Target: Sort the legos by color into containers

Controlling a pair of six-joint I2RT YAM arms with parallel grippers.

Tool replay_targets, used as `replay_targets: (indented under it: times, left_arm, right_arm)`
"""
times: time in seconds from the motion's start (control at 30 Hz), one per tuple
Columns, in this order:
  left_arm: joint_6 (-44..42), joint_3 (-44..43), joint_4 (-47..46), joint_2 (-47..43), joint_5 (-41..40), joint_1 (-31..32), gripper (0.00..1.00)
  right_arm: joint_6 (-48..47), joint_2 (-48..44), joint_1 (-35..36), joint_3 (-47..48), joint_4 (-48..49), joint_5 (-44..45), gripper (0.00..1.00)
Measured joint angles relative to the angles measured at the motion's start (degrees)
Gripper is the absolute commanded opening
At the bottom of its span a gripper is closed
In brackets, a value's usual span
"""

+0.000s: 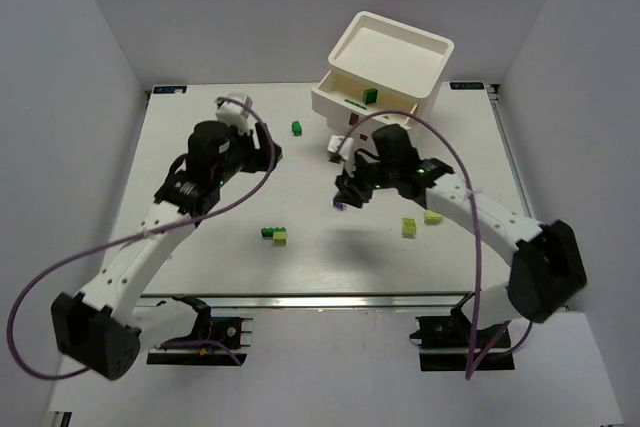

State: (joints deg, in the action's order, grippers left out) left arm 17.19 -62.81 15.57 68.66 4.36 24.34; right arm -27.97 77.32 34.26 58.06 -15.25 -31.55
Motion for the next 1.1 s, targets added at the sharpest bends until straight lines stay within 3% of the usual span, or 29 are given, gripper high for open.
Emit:
replay_targets:
  times: [0.17,0.3,0.43,0.6,0.87,1.1]
  left_arm:
    - [-5.35,11.26,1.44,-14.25,-12.72,0.0,0.84]
    - [-7.93,20.44,0.04,-27.41,-20.06,-0.02,0.88]
    - [-9.4,23.02,-1.31,-34.82,-23.76,-0.02,0.89]
    - [-10.84,23.02,-2.34,-35.41,-25.99,-0.02,0.89]
    - [-12.35,23.02,-2.14,-35.01,-26.88,-0.02,0.89]
    - [-12.74,23.02,-2.16,-35.01,-26.86,-0.02,0.89]
  right_arm:
    - [4.5,16.96,7.89,17.9,-2.56,9.42,0.64]
    - [11.26,31.95,11.61,35.39,-4.59,14.49,0.89]
    - [17.4,44.24,13.51,48.19,-5.84,18.4,0.89]
    - [22.53,56.22,13.75,59.06,-6.08,23.34,0.89]
    - [25.64,62.6,13.27,60.78,-0.83,34.38,0.89]
    - [26.21,65.0,12.07,61.64,4.48,35.98,0.89]
